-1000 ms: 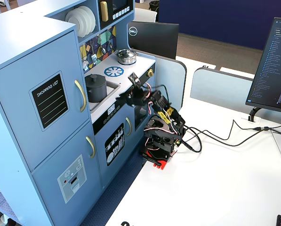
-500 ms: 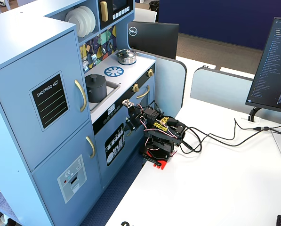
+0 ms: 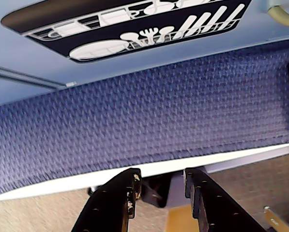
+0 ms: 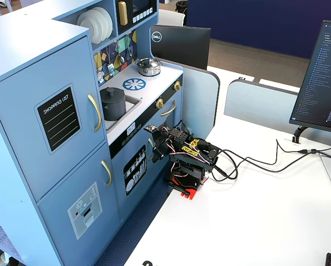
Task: Pick up the lid from the counter and put it on the gray recipient
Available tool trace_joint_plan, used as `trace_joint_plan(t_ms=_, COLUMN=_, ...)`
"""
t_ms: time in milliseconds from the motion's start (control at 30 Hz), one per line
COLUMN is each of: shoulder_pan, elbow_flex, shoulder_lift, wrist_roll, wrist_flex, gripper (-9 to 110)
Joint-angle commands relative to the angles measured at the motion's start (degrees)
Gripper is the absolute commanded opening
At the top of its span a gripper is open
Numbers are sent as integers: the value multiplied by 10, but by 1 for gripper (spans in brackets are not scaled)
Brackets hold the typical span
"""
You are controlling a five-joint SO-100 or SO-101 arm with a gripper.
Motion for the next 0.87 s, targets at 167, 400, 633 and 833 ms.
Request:
trace_joint_plan(t_ms=167, shoulder_pan=23, elbow_flex=-1, shoulder_lift=-4, wrist_roll=-51, wrist_flex=110, gripper=4)
trace_joint_plan(t_ms=400, shoulder_pan=23, elbow_flex=-1, shoulder_lift=-4, wrist_roll=-47, wrist_flex=110, gripper=4)
trace_joint_plan(t_ms=633, shoulder_pan=23, elbow_flex=-1, shoulder_lift=-4, wrist_roll=-46, wrist_flex=110, gripper=4)
trace_joint_plan(t_ms=833, shoulder_pan=23, elbow_flex=-1, shoulder_lift=-4, wrist_roll=-46, wrist_flex=110, gripper=4)
